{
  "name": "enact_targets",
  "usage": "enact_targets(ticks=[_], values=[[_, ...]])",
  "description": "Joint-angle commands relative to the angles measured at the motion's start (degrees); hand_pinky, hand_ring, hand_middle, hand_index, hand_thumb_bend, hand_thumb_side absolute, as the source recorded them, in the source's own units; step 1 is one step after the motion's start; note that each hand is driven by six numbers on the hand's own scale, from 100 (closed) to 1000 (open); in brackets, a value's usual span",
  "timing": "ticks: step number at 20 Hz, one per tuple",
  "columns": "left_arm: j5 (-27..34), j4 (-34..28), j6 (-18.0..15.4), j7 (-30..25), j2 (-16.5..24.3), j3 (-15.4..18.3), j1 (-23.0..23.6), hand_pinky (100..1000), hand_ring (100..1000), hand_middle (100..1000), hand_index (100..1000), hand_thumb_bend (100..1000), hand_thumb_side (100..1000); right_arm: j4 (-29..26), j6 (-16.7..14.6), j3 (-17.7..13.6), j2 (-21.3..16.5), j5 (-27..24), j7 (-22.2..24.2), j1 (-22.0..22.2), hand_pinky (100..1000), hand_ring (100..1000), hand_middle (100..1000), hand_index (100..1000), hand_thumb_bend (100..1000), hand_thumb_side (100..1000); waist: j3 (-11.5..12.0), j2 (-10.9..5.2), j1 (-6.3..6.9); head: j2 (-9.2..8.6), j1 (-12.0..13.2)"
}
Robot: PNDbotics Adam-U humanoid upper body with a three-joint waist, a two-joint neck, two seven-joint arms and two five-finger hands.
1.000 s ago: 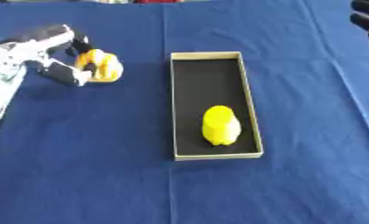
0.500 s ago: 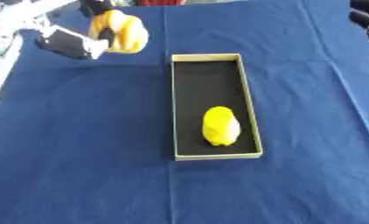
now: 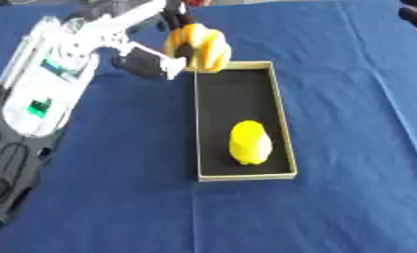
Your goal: Pick up objects on the table and place them in the box.
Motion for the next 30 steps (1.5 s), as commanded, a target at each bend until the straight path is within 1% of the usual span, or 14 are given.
enact_targets(ticks=[1, 6, 9, 14, 16, 21, 23, 24, 25, 26, 28, 30], values=[[-4.2, 2.8, -0.5, 2.2, -1.6, -0.4, -0.4, 741, 701, 607, 648, 100, 100, -1.0, -0.2, -0.4, -1.3, -0.6, 0.1, -0.7, 868, 839, 777, 835, 100, 757, -0.2, -1.51, -0.02, -0.19, 0.2], [-7.5, 8.1, -0.7, 5.6, -4.1, -0.2, 0.0, 738, 698, 607, 649, 100, 103, -1.0, -0.3, -0.3, -1.1, -0.7, 0.3, -0.9, 868, 839, 777, 835, 100, 757, -0.4, -1.46, -0.11, -0.23, 0.3], [-8.5, 10.2, -1.0, 7.7, -5.9, -0.5, 0.2, 739, 700, 611, 654, 100, 125, -1.0, -0.2, -0.2, -0.8, -0.9, 0.4, -1.0, 868, 839, 777, 834, 100, 758, -0.6, -1.43, -0.17, -0.31, 0.5], [-10.4, 12.5, -2.2, 9.7, -7.9, -1.4, 0.5, 744, 707, 621, 666, 100, 155, -1.0, 0.0, -0.1, -0.5, -1.0, 0.5, -0.9, 868, 838, 776, 834, 100, 762, -0.8, -1.38, -0.17, -0.42, 0.6], [-10.9, 13.1, -2.4, 10.5, -8.4, -1.5, 0.7, 745, 708, 622, 666, 100, 152, -1.0, 0.0, -0.1, -0.4, -1.1, 0.4, -0.8, 868, 838, 776, 834, 100, 762, -0.9, -1.37, -0.14, -0.44, 0.6], [-12.3, 12.7, -2.8, 12.6, -9.2, -2.0, 0.1, 747, 712, 626, 671, 104, 161, -1.0, 0.2, 0.0, -0.1, -1.2, 0.4, -0.6, 868, 838, 776, 834, 100, 763, -0.9, -1.37, -0.21, -0.48, 0.4], [-13.0, 12.8, -3.3, 12.1, -9.5, -2.5, 0.1, 762, 737, 663, 707, 166, 206, -1.0, 0.1, 0.0, -0.1, -1.3, 0.5, -0.7, 868, 838, 776, 833, 100, 762, -1.0, -1.38, -0.27, -0.51, 0.5], [-13.6, 12.9, -3.6, 11.7, -9.6, -2.7, 0.1, 777, 759, 697, 743, 205, 239, -1.0, 0.1, 0.0, 0.0, -1.3, 0.5, -0.7, 868, 838, 775, 833, 100, 762, -1.0, -1.39, -0.29, -0.51, 0.5], [-14.4, 13.3, -4.0, 10.6, -9.6, -3.0, 0.2, 808, 801, 750, 820, 269, 295, -1.0, 0.1, 0.1, 0.0, -1.3, 0.6, -0.7, 868, 838, 775, 833, 100, 762, -1.0, -1.40, -0.30, -0.50, 0.5], [-15.4, 13.6, -4.5, 9.5, -9.7, -3.1, 0.2, 861, 859, 806, 890, 362, 363, -1.0, 0.1, 0.0, 0.0, -1.3, 0.6, -0.7, 868, 838, 775, 833, 100, 763, -1.0, -1.41, -0.29, -0.49, 0.5], [-17.3, 14.0, -5.6, 7.2, -9.6, -3.2, 0.3, 909, 897, 834, 921, 456, 422, -1.0, 0.1, 0.0, 0.1, -1.4, 0.6, -0.6, 868, 838, 775, 833, 100, 764, -1.0, -1.44, -0.26, -0.50, 0.5], [-19.3, 13.9, -6.4, 5.9, -9.5, -3.0, 0.4, 928, 918, 850, 943, 533, 455, -1.0, 0.2, 0.0, 0.1, -1.4, 0.6, -0.6, 868, 838, 775, 833, 100, 764, -1.0, -1.46, -0.25, -0.46, 0.4]])
